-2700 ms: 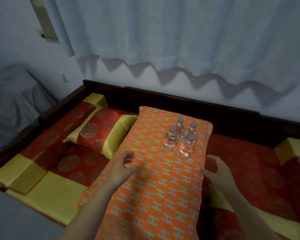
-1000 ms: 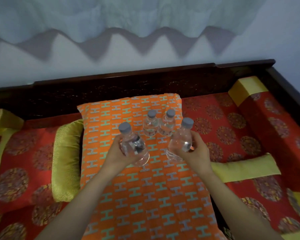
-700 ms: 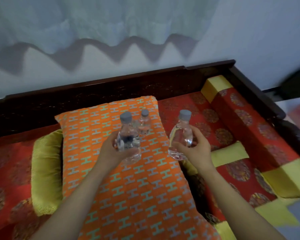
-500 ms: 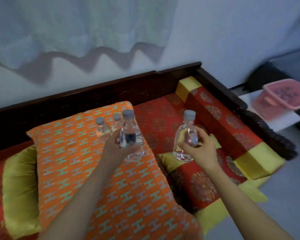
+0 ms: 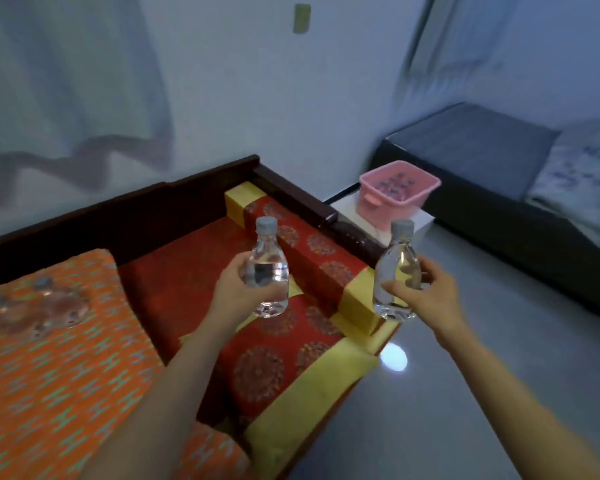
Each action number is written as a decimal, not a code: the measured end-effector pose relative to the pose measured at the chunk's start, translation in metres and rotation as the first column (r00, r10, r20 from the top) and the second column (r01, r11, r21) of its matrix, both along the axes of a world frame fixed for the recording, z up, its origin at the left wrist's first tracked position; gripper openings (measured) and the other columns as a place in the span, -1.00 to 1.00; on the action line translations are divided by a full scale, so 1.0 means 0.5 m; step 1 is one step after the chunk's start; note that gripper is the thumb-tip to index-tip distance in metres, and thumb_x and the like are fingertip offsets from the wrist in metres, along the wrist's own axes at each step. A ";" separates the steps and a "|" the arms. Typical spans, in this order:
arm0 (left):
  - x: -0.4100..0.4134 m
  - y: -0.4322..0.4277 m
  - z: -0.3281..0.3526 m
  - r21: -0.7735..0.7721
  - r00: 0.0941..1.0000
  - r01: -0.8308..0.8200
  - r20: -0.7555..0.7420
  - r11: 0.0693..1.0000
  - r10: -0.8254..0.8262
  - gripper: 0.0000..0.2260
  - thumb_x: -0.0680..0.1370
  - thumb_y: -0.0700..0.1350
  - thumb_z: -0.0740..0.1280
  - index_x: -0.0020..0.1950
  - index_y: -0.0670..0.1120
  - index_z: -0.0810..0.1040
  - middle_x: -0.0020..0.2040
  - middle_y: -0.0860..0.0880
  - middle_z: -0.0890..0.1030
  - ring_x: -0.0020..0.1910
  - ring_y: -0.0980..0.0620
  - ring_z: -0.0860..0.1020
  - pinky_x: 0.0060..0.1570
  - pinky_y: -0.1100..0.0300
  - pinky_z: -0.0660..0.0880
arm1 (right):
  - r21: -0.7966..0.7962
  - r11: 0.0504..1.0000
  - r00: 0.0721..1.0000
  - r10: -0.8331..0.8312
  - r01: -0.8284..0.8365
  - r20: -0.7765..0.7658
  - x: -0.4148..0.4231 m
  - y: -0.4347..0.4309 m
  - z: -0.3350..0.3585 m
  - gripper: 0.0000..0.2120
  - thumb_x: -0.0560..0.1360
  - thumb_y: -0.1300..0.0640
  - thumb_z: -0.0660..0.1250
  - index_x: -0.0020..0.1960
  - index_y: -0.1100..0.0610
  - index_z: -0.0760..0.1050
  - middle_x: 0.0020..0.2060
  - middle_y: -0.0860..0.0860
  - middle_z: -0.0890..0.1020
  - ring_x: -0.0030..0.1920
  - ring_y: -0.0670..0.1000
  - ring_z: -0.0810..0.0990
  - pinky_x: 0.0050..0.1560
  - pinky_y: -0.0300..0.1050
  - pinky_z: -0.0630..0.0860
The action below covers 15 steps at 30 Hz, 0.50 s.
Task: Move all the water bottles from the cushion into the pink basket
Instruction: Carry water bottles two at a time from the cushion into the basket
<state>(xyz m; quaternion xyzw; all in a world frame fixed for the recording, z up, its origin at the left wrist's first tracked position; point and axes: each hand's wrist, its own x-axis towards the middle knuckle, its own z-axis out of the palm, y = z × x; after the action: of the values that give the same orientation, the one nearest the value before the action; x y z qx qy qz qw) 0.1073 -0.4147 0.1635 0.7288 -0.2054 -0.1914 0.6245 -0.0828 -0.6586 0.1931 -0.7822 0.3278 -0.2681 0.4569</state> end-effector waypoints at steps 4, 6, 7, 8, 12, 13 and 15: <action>-0.082 -0.150 0.019 0.001 0.998 0.054 0.022 0.999 -0.054 -0.50 0.17 -0.04 0.62 0.00 0.18 0.49 -0.07 0.08 0.65 -0.18 0.17 0.65 -0.21 0.23 0.53 | -0.013 0.999 0.999 -0.037 0.037 0.036 -0.109 -0.121 0.024 -0.51 0.23 0.08 0.60 0.05 -0.16 0.47 -0.10 -0.23 0.56 -0.09 -0.18 0.54 -0.19 -0.26 0.45; -0.110 -0.214 0.026 0.005 0.996 0.082 0.021 0.997 -0.082 -0.51 0.20 -0.06 0.62 0.01 0.17 0.48 -0.07 0.09 0.64 -0.18 0.17 0.64 -0.21 0.22 0.52 | -0.007 0.998 0.997 -0.069 0.070 0.039 -0.152 -0.172 0.026 -0.48 0.23 0.08 0.60 0.06 -0.19 0.44 -0.10 -0.26 0.53 -0.09 -0.20 0.52 -0.22 -0.30 0.41; -0.119 -0.241 0.030 0.011 0.995 0.098 0.021 0.995 -0.098 -0.51 0.21 -0.09 0.62 0.02 0.16 0.48 -0.07 0.09 0.64 -0.19 0.19 0.64 -0.22 0.24 0.51 | -0.005 0.996 0.995 -0.088 0.088 0.036 -0.170 -0.194 0.025 -0.46 0.22 0.05 0.60 0.09 -0.18 0.43 -0.09 -0.26 0.53 -0.08 -0.20 0.51 -0.23 -0.30 0.41; -0.130 -0.278 0.036 0.015 0.993 0.117 0.024 0.993 -0.117 -0.50 0.22 -0.11 0.62 0.03 0.15 0.47 -0.07 0.09 0.63 -0.20 0.21 0.64 -0.23 0.26 0.51 | -0.004 0.993 0.993 -0.114 0.114 0.035 -0.193 -0.225 0.025 -0.45 0.21 0.03 0.59 0.11 -0.17 0.42 -0.09 -0.26 0.52 -0.07 -0.19 0.51 -0.22 -0.29 0.41; -0.143 -0.399 0.053 0.031 0.987 0.149 0.050 0.988 -0.150 -0.48 0.21 -0.15 0.63 0.07 0.05 0.48 -0.03 0.03 0.63 -0.11 0.11 0.63 -0.16 0.18 0.54 | 0.005 0.979 0.977 -0.205 0.205 0.053 -0.252 -0.328 0.020 -0.41 0.17 -0.04 0.58 0.12 -0.16 0.40 -0.06 -0.24 0.52 -0.03 -0.14 0.53 -0.16 -0.21 0.45; -0.144 -0.430 0.054 0.030 0.986 0.156 0.051 0.987 -0.157 -0.49 0.22 -0.15 0.62 0.07 0.04 0.48 -0.02 0.02 0.62 -0.08 0.07 0.62 -0.13 0.15 0.55 | 0.010 0.972 0.970 -0.234 0.233 0.064 -0.264 -0.355 0.016 -0.40 0.15 -0.05 0.58 0.12 -0.15 0.41 -0.04 -0.24 0.53 -0.02 -0.12 0.54 -0.13 -0.18 0.46; -0.147 -0.502 0.048 0.023 0.984 0.172 0.041 0.985 -0.172 -0.48 0.21 -0.16 0.62 0.07 0.02 0.48 0.00 0.01 0.62 -0.05 0.05 0.62 -0.16 0.18 0.54 | 0.019 0.963 0.960 -0.271 0.271 0.074 -0.285 -0.414 0.005 -0.39 0.13 -0.07 0.57 0.12 -0.14 0.42 -0.02 -0.21 0.53 0.01 -0.08 0.54 -0.12 -0.16 0.46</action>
<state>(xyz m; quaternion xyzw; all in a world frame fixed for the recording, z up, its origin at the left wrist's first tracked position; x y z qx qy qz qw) 0.0337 -0.6656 0.1873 0.7184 -0.2790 -0.2310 0.5939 -0.2251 -0.8657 0.1958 -0.7173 0.4154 -0.3561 0.4314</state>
